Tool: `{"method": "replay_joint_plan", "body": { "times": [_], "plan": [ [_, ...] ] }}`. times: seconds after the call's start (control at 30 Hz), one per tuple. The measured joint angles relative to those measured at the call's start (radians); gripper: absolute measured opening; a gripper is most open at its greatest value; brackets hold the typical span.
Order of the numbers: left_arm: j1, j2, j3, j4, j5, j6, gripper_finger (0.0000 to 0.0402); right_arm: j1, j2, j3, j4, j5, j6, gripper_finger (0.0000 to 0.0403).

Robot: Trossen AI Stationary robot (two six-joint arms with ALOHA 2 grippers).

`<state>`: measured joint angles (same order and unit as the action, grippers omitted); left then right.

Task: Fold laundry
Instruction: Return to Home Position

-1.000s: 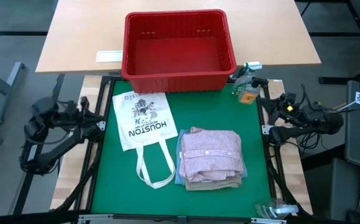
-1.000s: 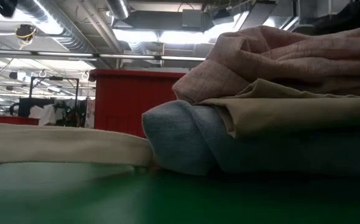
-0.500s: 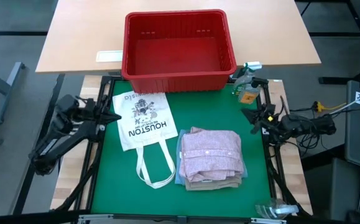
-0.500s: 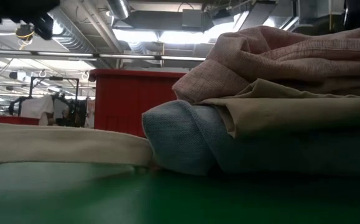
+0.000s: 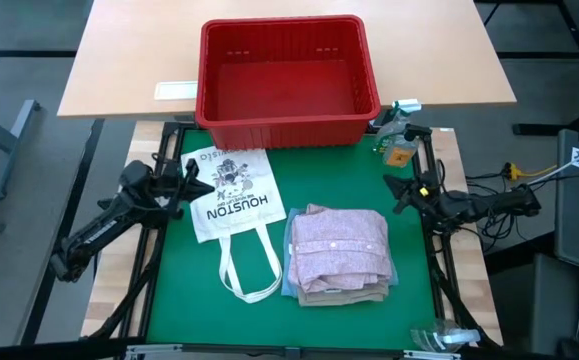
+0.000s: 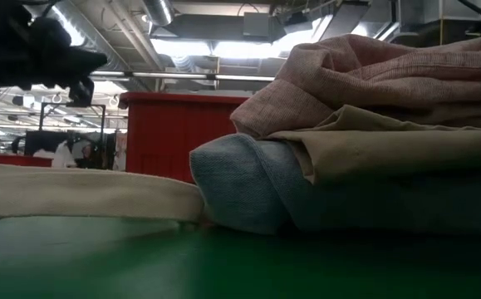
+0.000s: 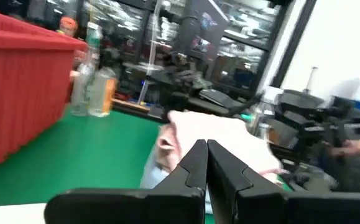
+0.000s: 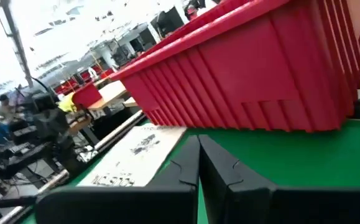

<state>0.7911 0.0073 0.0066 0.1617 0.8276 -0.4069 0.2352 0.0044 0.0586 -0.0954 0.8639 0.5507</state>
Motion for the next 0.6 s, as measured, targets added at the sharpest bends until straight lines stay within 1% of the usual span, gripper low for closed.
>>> {"method": "replay_joint_plan", "body": {
  "times": [0.1,0.17,0.23,0.3,0.47,0.6],
  "plan": [
    [0.000,0.005,0.000,-0.024,-0.031,0.039,0.0000,0.000,0.000,0.000,-0.001,0.015,0.002,0.0005],
    [-0.001,0.005,0.000,-0.025,-0.032,0.055,0.0000,0.000,0.000,0.000,-0.004,0.049,0.003,0.0005],
    [0.000,0.005,0.000,-0.030,-0.032,0.046,0.0000,0.000,0.000,0.000,-0.007,0.095,-0.013,0.0005],
    [0.000,0.005,0.000,-0.030,-0.032,0.010,0.0000,0.000,0.000,0.000,-0.010,0.120,-0.053,0.0005],
    [0.000,0.005,0.000,-0.030,-0.032,-0.008,0.0000,0.000,0.000,0.000,-0.010,0.106,-0.227,0.0005],
    [-0.001,0.005,0.000,-0.030,-0.032,-0.008,0.0000,0.000,0.000,0.000,-0.010,0.087,-0.318,0.0005]
  ]
}}
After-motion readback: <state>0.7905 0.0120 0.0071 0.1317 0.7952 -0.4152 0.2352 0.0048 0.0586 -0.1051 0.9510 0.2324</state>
